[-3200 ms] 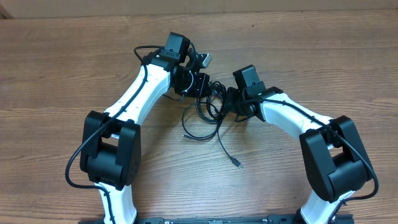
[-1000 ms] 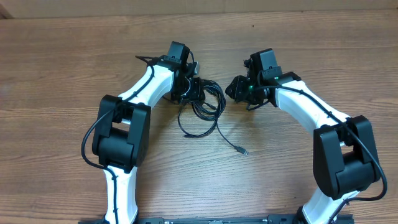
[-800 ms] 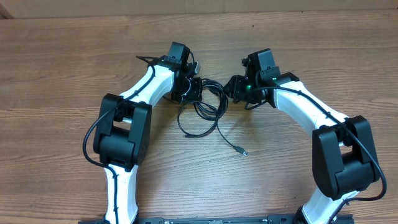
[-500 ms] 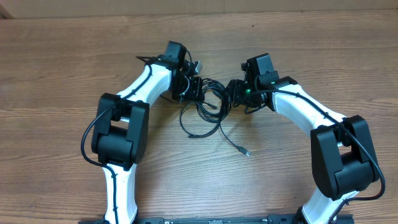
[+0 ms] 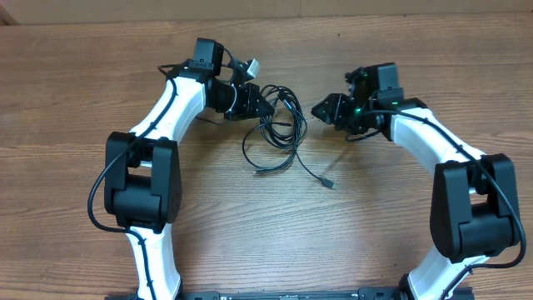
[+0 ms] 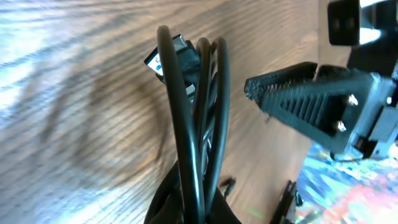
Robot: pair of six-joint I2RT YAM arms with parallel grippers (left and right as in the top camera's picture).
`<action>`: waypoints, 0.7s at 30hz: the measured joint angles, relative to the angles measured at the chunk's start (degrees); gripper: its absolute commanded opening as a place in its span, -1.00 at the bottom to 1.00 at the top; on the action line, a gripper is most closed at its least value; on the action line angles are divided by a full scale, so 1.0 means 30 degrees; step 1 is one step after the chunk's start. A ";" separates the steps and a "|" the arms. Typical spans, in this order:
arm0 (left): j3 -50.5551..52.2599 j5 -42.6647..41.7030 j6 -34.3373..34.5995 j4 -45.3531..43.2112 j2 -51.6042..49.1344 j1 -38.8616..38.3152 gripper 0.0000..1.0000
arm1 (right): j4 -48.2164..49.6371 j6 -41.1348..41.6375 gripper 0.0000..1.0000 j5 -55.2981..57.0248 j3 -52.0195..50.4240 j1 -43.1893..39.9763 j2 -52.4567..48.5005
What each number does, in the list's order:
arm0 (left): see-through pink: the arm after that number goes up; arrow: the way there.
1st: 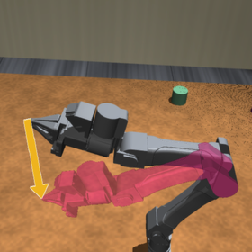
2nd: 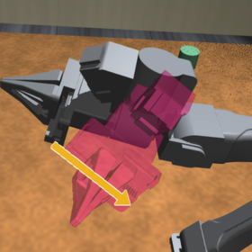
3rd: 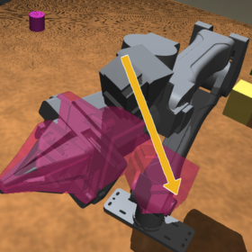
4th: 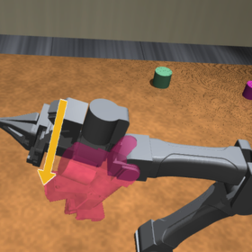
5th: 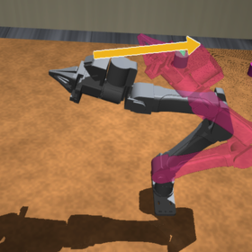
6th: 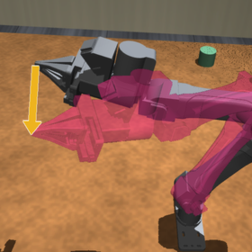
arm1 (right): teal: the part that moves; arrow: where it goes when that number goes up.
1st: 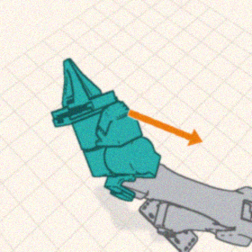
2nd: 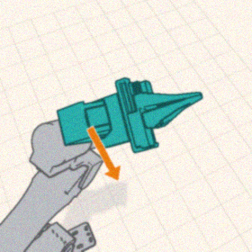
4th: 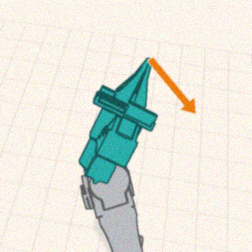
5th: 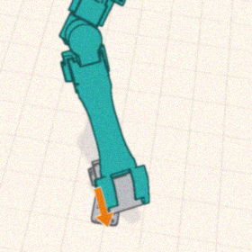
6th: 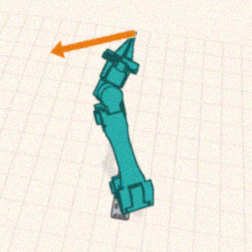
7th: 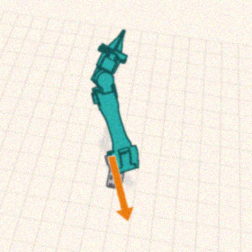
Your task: Untangle cables
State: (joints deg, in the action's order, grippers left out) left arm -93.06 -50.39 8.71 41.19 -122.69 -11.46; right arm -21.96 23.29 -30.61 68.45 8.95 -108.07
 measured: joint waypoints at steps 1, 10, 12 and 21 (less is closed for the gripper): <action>0.0000 -0.0087 -0.0124 0.0087 0.0000 -0.0058 -0.92 | -0.0080 -0.0080 -0.13 -0.0102 0.0000 -0.0066 0.0000; 0.0000 -0.0211 -0.1122 0.0277 0.0000 -0.0692 -0.92 | -0.0801 -0.0597 0.04 -0.0510 0.0000 0.0860 0.0007; 0.0000 -0.0219 -0.1129 0.0277 0.0000 -0.0801 -0.92 | -0.1224 -0.0634 0.04 -0.0080 0.0000 0.1282 0.0000; 0.0000 -0.0219 -0.1129 0.0328 0.0000 -0.0867 -0.92 | -0.1501 -0.0721 0.06 0.2681 0.0000 0.2907 0.0007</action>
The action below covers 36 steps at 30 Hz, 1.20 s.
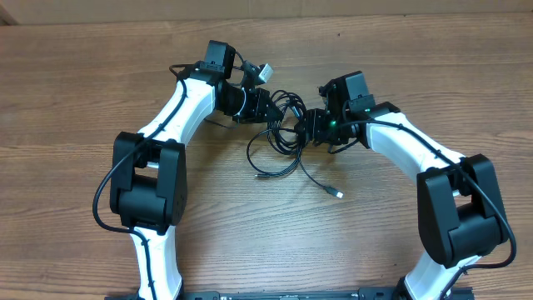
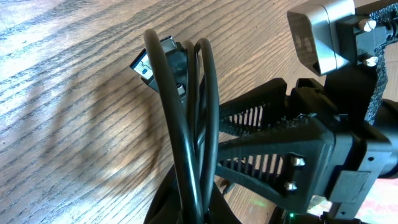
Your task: Untangle cables
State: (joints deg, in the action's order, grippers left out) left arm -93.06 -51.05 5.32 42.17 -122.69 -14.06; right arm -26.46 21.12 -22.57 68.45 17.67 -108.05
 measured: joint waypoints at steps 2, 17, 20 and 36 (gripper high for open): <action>0.0000 0.0007 0.0000 0.0015 0.0000 0.0000 -0.91 | 0.0350 -0.0029 0.05 0.0634 0.0000 0.0146 -0.0007; 0.0000 -0.0299 -0.0007 0.0452 0.0000 0.0000 -0.92 | 0.1035 -0.0058 0.04 0.2157 0.0000 0.0160 -0.0007; 0.0000 -0.0423 -0.0007 0.0452 0.0000 0.0000 -0.91 | 0.1013 -0.0029 0.01 0.1851 0.0000 0.0160 -0.0007; 0.0000 0.1326 0.7985 -0.1064 0.0000 0.0474 -0.92 | -0.1362 -0.0707 0.11 -0.7388 0.0000 -0.0517 -0.0007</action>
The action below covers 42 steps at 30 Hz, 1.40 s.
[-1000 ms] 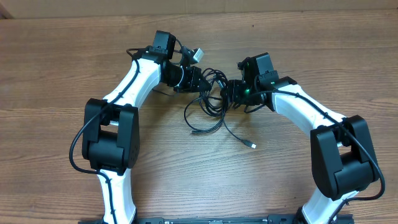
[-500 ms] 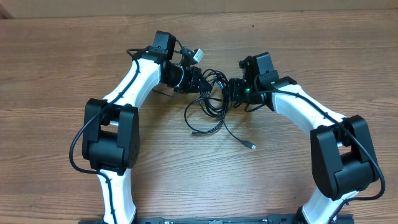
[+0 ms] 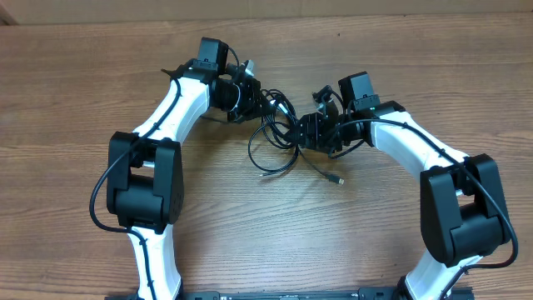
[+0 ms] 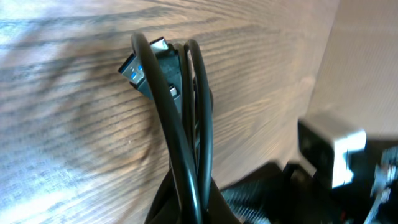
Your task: Untangle cables
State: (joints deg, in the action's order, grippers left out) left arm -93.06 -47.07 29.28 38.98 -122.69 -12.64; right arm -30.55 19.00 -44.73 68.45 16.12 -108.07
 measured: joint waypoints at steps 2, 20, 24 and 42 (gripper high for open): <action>0.0000 0.0066 0.1472 -0.0168 0.0000 -0.0036 -0.92 | 0.0015 -0.0058 0.11 -0.0561 0.0000 0.0182 0.0000; 0.0000 0.0619 1.0622 -0.4073 0.0000 -0.0299 -0.91 | -0.0066 -0.0809 0.09 -0.3249 0.0007 0.3177 0.0000; 0.0000 0.1741 1.0018 -0.3912 0.0000 0.0029 -0.92 | -0.0933 -0.1996 0.09 -0.4670 0.0007 0.3031 0.0000; -0.0036 0.2463 0.2397 0.0036 0.0000 0.2113 -0.92 | -0.2732 -0.3271 0.10 -0.1931 0.0175 0.1945 0.0000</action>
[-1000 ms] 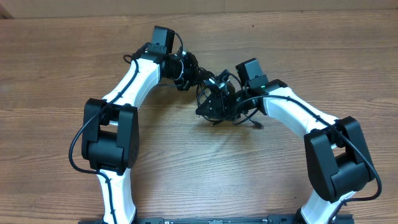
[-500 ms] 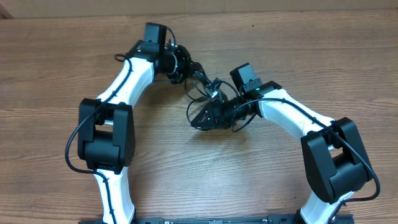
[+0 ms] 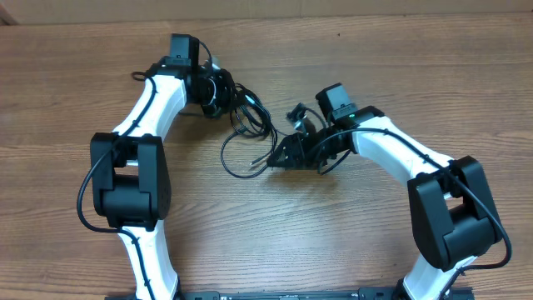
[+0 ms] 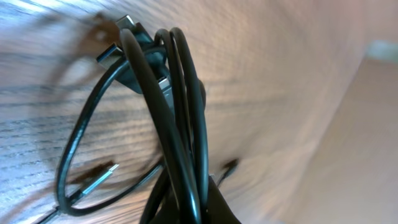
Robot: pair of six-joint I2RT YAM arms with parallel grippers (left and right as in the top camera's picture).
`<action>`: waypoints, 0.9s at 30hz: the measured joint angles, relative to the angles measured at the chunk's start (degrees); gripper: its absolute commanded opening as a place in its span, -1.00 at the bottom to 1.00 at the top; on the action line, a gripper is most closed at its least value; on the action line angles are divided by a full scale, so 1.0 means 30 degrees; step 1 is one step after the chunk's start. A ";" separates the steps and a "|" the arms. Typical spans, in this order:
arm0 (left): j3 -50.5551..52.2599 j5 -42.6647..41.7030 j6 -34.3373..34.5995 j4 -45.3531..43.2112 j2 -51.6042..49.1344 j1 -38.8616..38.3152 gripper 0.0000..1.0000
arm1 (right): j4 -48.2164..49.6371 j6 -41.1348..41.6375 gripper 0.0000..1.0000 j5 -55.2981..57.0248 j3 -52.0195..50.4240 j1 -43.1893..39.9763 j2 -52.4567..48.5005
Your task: Untangle cables
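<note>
A bundle of thin black cables (image 3: 243, 121) lies tangled on the wooden table (image 3: 266, 242) between my arms. My left gripper (image 3: 223, 93) is shut on several strands of it; in the left wrist view these strands (image 4: 171, 106) rise from the gripper (image 4: 186, 211) up to a USB plug (image 4: 127, 28). A loose loop (image 4: 74, 155) and a small plug (image 4: 99, 177) lie on the wood below. My right gripper (image 3: 276, 158) points left at the loop's lower right end, its fingers together on a cable strand.
The right arm's forearm (image 3: 375, 137) runs from the right side to the middle of the table. The left arm (image 3: 154, 92) arches along the far left. A cardboard wall borders the far edge.
My left gripper has moved left and back with the bundle, drawing the cables leftwards. My right gripper has moved left and nearer, now at the loop's lower end. The loose plug end no longer shows.
My left gripper held the bundle throughout, with my right gripper open and apart at the right. Then the right gripper came up beside the bundle, then stood against its right side. Now the arms are further apart and the cables lie spread between them.
</note>
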State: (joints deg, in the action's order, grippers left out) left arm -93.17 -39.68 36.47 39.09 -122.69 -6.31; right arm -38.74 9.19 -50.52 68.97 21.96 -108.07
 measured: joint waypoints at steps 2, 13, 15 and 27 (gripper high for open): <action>0.0000 -0.0073 -0.2528 0.0670 0.0000 -0.0379 -0.92 | -0.0248 -0.0015 0.09 0.0168 0.0379 -0.0423 0.0000; 0.0000 -0.0160 -0.9136 0.0874 0.0000 -0.2900 -0.89 | -0.0590 -0.0015 0.01 0.5574 0.1865 -0.1501 0.0000; 0.0000 -0.0007 -0.9369 0.0656 0.0007 -0.3133 -0.91 | -0.0546 0.0000 -0.03 0.6768 0.1865 -0.1501 0.0000; 0.0000 0.0619 -0.9151 0.0080 0.0007 -0.3315 -0.92 | 0.2637 0.1545 -0.23 0.9734 0.1829 -0.1443 0.0000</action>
State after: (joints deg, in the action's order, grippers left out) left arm -93.17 -37.82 9.02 39.33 -122.67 -16.25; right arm -30.83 13.82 -21.32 74.46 17.63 -108.07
